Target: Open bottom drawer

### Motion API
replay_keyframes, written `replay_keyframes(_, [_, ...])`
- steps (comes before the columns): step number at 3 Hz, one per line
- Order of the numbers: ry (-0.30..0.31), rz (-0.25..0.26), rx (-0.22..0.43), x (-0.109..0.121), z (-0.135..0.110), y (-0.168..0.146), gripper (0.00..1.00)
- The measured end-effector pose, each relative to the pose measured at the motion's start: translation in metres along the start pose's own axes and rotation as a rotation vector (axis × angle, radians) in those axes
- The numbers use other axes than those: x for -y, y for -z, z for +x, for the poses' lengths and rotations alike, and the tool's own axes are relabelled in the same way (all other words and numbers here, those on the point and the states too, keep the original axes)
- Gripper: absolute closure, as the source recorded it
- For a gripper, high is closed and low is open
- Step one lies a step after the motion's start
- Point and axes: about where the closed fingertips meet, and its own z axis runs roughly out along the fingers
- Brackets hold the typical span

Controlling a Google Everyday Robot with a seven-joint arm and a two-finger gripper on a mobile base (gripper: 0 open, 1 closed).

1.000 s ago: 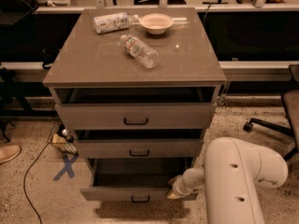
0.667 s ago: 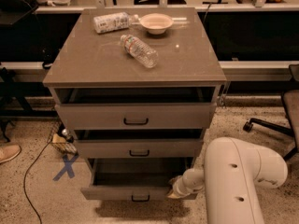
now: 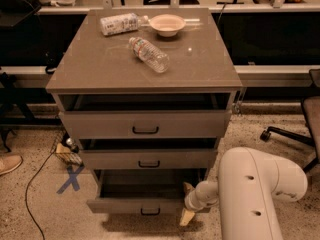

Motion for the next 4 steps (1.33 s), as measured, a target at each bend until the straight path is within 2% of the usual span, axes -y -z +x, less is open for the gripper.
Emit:
replay_keyframes(1, [-0.108, 0.085, 0.044, 0.01, -0.017, 0.031, 0.06])
replay_keyframes(2, [-0.165, 0.166, 0.083, 0.01, -0.033, 0.065, 0.28])
replay_keyframes(3, [-0.209, 0.219, 0.14, 0.018, -0.046, 0.084, 0.52])
replay_keyframes(4, [-0.269, 0.282, 0.209, 0.036, -0.053, 0.092, 0.75])
